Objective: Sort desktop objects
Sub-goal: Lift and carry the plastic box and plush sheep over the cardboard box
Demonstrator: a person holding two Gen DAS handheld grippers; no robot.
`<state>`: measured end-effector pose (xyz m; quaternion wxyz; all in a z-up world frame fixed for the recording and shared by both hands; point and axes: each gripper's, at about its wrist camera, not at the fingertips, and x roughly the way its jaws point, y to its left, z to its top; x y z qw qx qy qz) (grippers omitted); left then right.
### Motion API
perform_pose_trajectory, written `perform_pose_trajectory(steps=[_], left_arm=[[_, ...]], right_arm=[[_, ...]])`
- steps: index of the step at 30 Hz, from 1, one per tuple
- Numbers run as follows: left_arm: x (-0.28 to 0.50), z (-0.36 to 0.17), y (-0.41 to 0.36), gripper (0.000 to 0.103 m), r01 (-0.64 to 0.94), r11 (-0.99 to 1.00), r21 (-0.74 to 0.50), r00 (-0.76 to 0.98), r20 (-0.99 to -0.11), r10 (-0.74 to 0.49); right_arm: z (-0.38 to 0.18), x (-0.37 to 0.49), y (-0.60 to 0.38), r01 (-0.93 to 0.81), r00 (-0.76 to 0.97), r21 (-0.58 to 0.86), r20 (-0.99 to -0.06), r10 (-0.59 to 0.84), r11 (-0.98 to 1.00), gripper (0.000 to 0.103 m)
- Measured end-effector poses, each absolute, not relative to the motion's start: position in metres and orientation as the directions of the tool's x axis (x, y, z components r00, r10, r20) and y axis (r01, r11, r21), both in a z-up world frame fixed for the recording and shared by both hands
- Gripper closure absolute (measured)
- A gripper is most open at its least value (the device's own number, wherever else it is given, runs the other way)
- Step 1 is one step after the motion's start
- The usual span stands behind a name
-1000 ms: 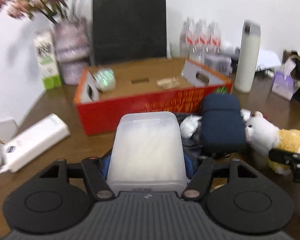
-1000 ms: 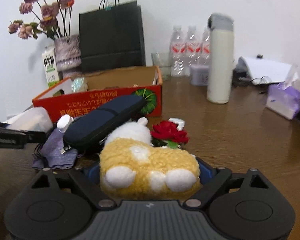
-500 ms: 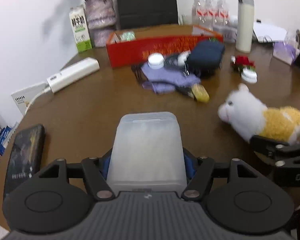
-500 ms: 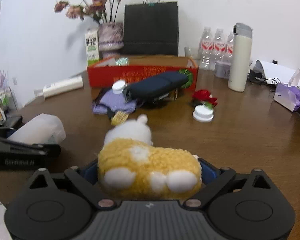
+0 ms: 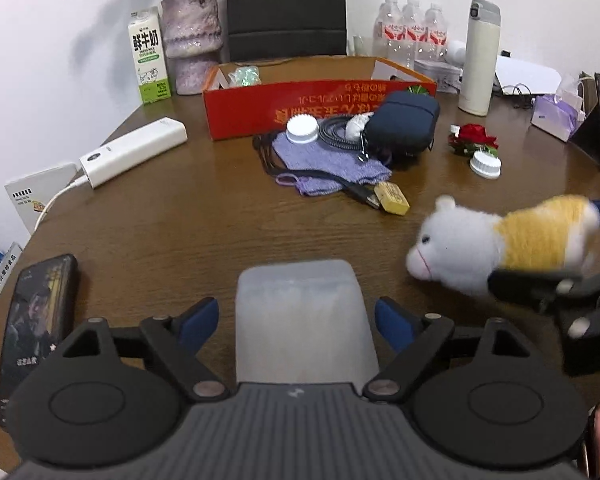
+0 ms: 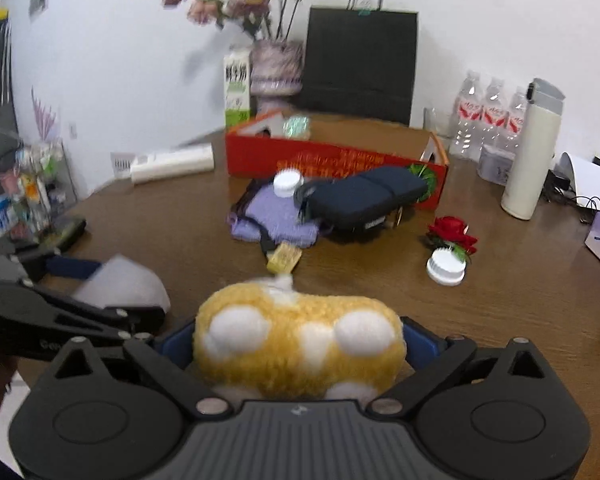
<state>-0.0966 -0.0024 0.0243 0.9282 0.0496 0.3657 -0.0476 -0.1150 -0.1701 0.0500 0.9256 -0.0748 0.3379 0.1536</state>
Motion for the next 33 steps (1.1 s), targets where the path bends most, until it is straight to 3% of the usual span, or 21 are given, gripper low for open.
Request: perform_pose_trajectory(steps=[4, 9, 11, 13, 17, 22, 25, 28, 33], left_arm=[[-0.098, 0.022, 0.001, 0.015, 0.125, 0.992, 0.031, 0.722, -0.689, -0.069], [-0.096, 0.023, 0.004, 0.016, 0.124, 0.992, 0.013, 0.728, -0.681, -0.082], [-0.094, 0.021, 0.006, 0.023, 0.121, 0.993, 0.006, 0.723, -0.686, -0.084], [-0.093, 0.018, 0.009, 0.035, 0.122, 0.992, -0.017, 0.713, -0.694, -0.1], [-0.098, 0.02, 0.01, 0.036, 0.112, 0.994, 0.009, 0.744, -0.663, -0.078], [-0.089, 0.036, 0.02, 0.036, 0.087, 0.996, -0.015, 0.778, -0.624, -0.078], [-0.072, 0.059, 0.027, 0.036, 0.077, 0.996, -0.052, 0.802, -0.59, -0.093], [-0.045, 0.094, 0.031, 0.036, 0.092, 0.994, -0.062, 0.844, -0.524, -0.111], [0.044, 0.148, 0.019, 0.036, 0.096, 0.995, -0.013, 0.891, -0.445, -0.092]], right_arm=[[0.043, -0.124, -0.169, -0.356, 0.703, -0.079, -0.679, 0.212, 0.931, 0.002], [0.061, -0.123, -0.172, -0.387, 0.71, 0.018, -0.632, 0.311, 0.922, 0.002], [0.062, -0.11, -0.165, -0.392, 0.706, 0.03, -0.631, 0.322, 0.919, 0.002], [0.057, -0.093, -0.155, -0.379, 0.699, 0.013, -0.651, 0.296, 0.925, 0.013], [0.037, -0.065, -0.146, -0.39, 0.617, 0.073, -0.72, 0.319, 0.918, 0.044], [0.035, -0.064, -0.153, -0.392, 0.607, 0.135, -0.706, 0.366, 0.91, 0.053], [0.056, -0.066, -0.161, -0.392, 0.647, 0.155, -0.654, 0.392, 0.907, 0.056], [0.095, -0.057, -0.175, -0.387, 0.73, 0.175, -0.541, 0.417, 0.905, 0.056], [0.155, 0.017, -0.181, -0.319, 0.854, 0.11, -0.399, 0.336, 0.941, 0.057]])
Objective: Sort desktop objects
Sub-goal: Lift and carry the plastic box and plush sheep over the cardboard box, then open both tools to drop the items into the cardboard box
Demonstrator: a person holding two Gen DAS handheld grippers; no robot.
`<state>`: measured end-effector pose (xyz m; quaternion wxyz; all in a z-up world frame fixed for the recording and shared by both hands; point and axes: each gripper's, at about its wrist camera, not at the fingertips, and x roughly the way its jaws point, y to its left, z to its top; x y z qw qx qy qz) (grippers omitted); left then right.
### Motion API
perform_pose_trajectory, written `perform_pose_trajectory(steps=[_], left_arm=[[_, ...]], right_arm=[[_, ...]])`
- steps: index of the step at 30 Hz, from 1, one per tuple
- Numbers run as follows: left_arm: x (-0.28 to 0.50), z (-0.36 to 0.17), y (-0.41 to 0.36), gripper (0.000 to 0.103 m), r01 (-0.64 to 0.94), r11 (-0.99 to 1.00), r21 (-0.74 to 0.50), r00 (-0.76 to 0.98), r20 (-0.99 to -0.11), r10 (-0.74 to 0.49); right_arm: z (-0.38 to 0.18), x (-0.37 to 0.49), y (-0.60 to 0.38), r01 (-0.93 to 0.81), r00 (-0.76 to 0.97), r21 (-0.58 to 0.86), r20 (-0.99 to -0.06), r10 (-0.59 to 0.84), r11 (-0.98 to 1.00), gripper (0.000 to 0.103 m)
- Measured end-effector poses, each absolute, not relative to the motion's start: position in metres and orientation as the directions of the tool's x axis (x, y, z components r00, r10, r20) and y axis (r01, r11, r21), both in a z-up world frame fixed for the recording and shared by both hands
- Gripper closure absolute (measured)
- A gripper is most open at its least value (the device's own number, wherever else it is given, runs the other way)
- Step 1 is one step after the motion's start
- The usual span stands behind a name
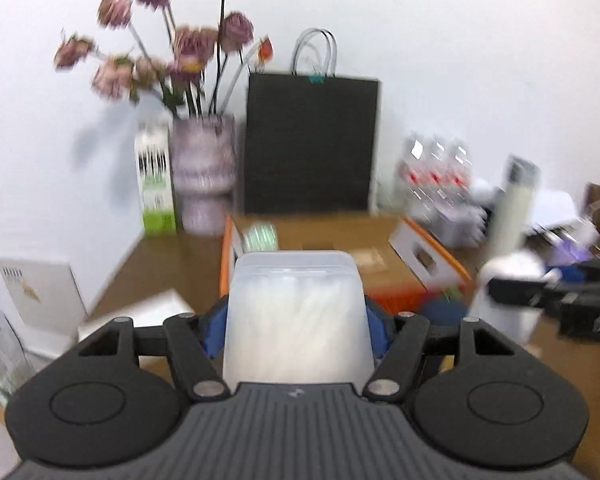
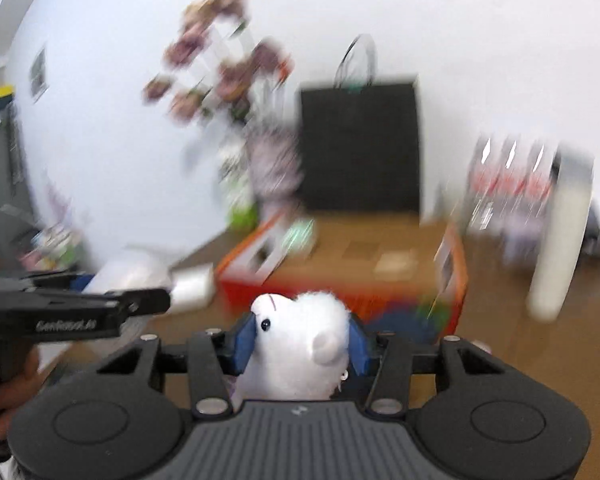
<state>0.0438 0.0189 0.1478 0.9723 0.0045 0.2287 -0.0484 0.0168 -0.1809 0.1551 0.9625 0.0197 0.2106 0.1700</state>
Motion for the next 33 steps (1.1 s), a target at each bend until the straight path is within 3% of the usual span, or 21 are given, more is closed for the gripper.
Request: perform_pose_trajectory(steps=[3, 8, 15, 21, 24, 27, 33], left_arm=[[0.107, 0.164, 0.012, 0.036, 0.061, 0.998, 0.002, 0.889, -0.454, -0.053], [0.207, 0.146, 0.009, 0.036, -0.008, 0.998, 0.058, 0.828, -0.559, 0.039], [0.278, 0.073, 0.011, 0.036, -0.009, 0.995, 0.103, 0.693, -0.717, 0.08], [0.283, 0.04, -0.003, 0.036, 0.019, 0.982, 0.188, 0.641, -0.756, 0.133], [0.284, 0.045, 0.003, 0.034, 0.011, 0.988, 0.154, 0.617, -0.779, 0.114], [0.282, 0.057, 0.011, 0.034, 0.01, 0.994, 0.11, 0.6, -0.796, 0.082], [0.265, 0.109, 0.024, 0.026, -0.028, 0.995, 0.093, 0.642, -0.762, 0.089]], right_arm=[[0.188, 0.079, -0.188, -0.299, 0.874, 0.117, -0.365, 0.321, 0.947, 0.057], [0.195, 0.195, -0.184, -0.303, 0.815, 0.086, -0.493, 0.305, 0.949, 0.057], [0.108, 0.306, -0.169, -0.319, 0.573, 0.12, -0.766, 0.292, 0.94, 0.057], [0.055, 0.315, -0.151, -0.364, 0.48, -0.009, -0.859, 0.179, 0.932, 0.058], [0.053, 0.309, -0.16, -0.351, 0.493, -0.002, -0.85, 0.184, 0.936, 0.055], [0.062, 0.308, -0.169, -0.307, 0.504, -0.005, -0.849, 0.158, 0.952, 0.038], [0.116, 0.291, -0.185, -0.282, 0.572, 0.011, -0.801, 0.177, 0.959, 0.025]])
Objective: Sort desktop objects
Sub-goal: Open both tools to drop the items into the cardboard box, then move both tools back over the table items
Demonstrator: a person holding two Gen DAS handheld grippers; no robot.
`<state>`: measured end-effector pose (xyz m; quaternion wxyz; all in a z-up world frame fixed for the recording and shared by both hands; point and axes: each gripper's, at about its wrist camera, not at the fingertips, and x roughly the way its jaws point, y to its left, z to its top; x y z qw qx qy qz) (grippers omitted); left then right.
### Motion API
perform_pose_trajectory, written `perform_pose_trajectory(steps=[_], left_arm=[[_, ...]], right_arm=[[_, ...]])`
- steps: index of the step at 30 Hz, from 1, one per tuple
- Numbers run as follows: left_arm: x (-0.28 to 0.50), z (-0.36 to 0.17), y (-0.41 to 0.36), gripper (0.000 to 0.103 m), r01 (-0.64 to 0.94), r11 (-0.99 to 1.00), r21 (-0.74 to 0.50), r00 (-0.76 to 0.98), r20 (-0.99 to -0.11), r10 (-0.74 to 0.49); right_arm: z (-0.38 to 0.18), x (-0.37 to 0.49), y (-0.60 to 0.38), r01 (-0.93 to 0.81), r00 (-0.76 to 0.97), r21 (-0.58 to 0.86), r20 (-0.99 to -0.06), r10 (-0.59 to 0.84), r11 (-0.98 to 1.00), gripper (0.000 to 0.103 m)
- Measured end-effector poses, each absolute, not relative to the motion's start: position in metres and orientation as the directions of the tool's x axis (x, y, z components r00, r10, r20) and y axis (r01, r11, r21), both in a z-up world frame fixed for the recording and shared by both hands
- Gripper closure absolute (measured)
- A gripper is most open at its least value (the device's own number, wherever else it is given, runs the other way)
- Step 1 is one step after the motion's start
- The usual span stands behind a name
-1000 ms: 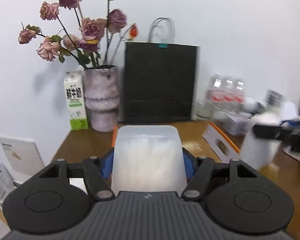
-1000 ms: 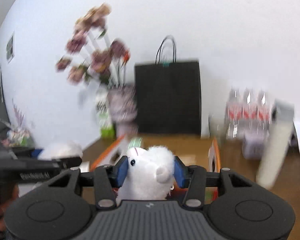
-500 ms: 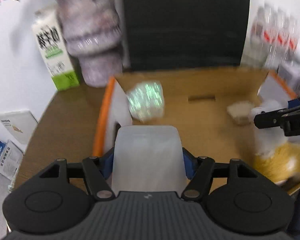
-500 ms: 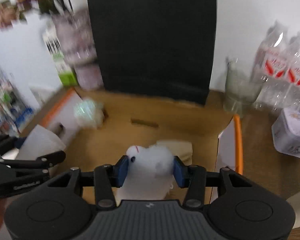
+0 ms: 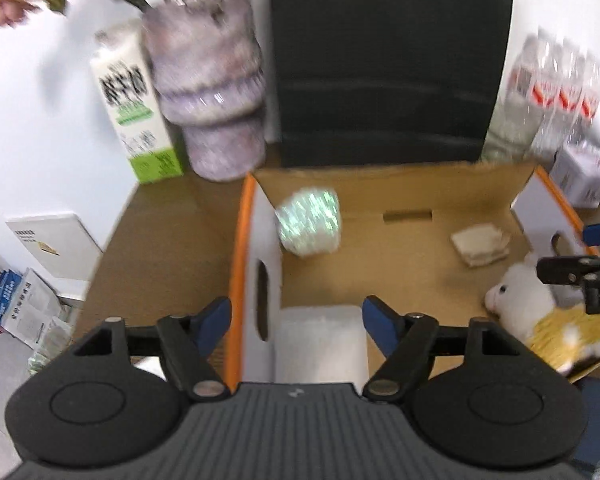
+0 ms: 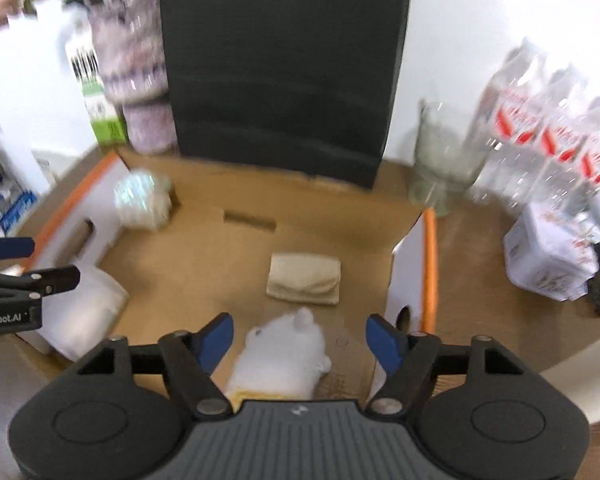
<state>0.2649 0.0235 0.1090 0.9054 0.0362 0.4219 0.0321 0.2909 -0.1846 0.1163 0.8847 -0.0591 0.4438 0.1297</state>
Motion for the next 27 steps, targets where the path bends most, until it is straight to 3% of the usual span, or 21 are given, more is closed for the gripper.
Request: perform_pose_trajectory(steps=[9, 11, 19, 23, 27], left_arm=[[0.21, 0.156, 0.028, 0.015, -0.038, 0.998, 0.057, 0.692, -0.719, 0.067], [0.186, 0.153, 0.027, 0.007, -0.032, 0.998, 0.049, 0.711, -0.701, 0.057], [0.047, 0.09, 0.027, 0.0, -0.012, 0.996, -0.09, 0.764, -0.643, -0.049], [-0.016, 0.05, 0.016, 0.0, -0.011, 0.998, -0.054, 0.78, -0.625, -0.025], [-0.063, 0.021, 0.008, 0.0, 0.019, 0.999, 0.04, 0.799, -0.602, 0.009]], right_arm=[[0.166, 0.231, -0.185, -0.268, 0.644, 0.007, -0.742, 0.184, 0.963, 0.019], [0.162, 0.206, -0.188, -0.244, 0.675, 0.014, -0.715, 0.18, 0.97, 0.019], [0.099, 0.045, -0.2, -0.188, 0.791, 0.049, -0.584, 0.181, 0.981, 0.011], [0.06, -0.023, -0.193, -0.213, 0.794, 0.075, -0.568, 0.217, 0.974, 0.01], [0.04, -0.063, -0.188, -0.246, 0.786, 0.013, -0.582, 0.207, 0.969, 0.008]])
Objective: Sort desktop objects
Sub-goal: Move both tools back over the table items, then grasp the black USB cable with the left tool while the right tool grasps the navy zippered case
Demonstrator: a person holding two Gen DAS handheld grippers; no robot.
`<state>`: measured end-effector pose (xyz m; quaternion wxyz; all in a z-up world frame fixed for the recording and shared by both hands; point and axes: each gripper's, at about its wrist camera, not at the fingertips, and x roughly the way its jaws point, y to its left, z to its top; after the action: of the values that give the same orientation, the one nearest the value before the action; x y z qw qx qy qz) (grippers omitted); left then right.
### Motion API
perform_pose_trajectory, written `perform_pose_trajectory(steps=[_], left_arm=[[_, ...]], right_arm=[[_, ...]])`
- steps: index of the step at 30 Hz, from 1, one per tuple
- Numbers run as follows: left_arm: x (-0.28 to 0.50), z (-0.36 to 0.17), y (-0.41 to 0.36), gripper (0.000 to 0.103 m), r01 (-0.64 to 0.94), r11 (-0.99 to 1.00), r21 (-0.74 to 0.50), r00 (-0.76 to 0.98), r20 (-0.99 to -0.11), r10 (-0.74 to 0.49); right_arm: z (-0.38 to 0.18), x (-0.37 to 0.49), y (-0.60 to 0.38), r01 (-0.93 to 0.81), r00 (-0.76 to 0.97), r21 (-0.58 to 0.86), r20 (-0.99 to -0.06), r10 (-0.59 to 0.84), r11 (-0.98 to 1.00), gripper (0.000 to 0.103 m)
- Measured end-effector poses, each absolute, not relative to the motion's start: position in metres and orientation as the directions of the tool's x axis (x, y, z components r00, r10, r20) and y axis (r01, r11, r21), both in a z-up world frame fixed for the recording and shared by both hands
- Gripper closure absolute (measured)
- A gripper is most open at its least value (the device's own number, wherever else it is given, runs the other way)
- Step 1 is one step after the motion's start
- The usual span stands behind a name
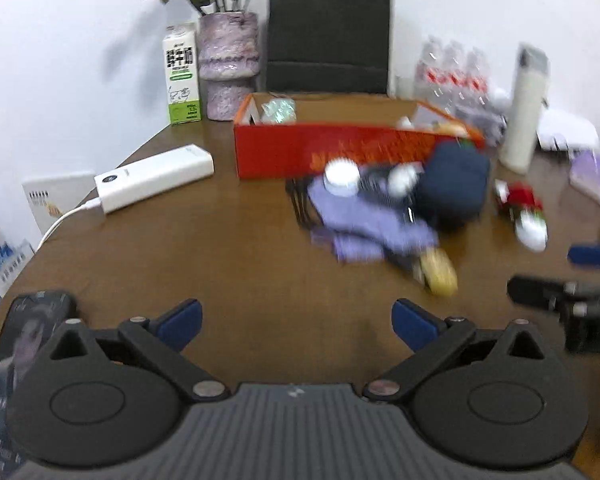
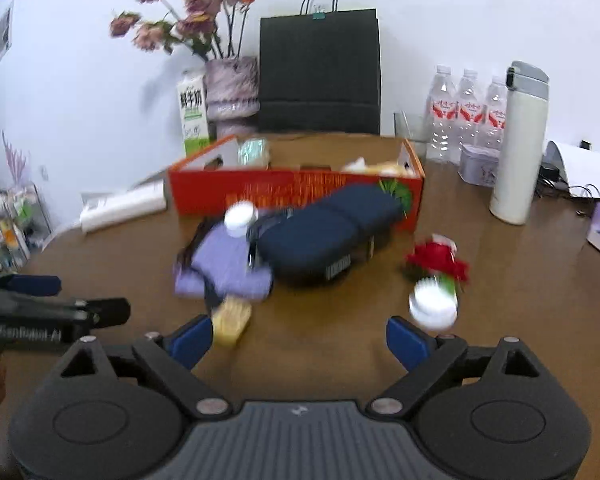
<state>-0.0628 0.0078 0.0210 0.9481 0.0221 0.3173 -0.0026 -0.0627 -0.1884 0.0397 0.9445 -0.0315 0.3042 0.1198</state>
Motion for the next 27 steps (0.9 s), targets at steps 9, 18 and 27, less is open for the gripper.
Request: perform_pose_trajectory(steps=[9, 18, 27], left_arm=[[-0.074, 0.003, 0.009, 0.0, 0.001, 1.0, 0.028, 0.773, -0.634, 0.017], [-0.076, 0.001, 0.005, 0.0, 0.016, 1.0, 0.022, 0.776, -0.631, 0.002], [-0.035, 0.025, 0.02, 0.03, 0.067, 0.994, -0.086, 0.751, -0.652, -0.107]], right_arm=[[0.021, -0.076, -0.204, -0.215, 0.76, 0.152, -0.594, 0.263, 0.965, 0.006], [0.016, -0.073, -0.212, -0.194, 0.749, 0.21, -0.599, 0.282, 0.958, 0.006], [0.029, -0.051, -0.217, -0.219, 0.733, 0.21, -0.609, 0.303, 0.953, 0.01]])
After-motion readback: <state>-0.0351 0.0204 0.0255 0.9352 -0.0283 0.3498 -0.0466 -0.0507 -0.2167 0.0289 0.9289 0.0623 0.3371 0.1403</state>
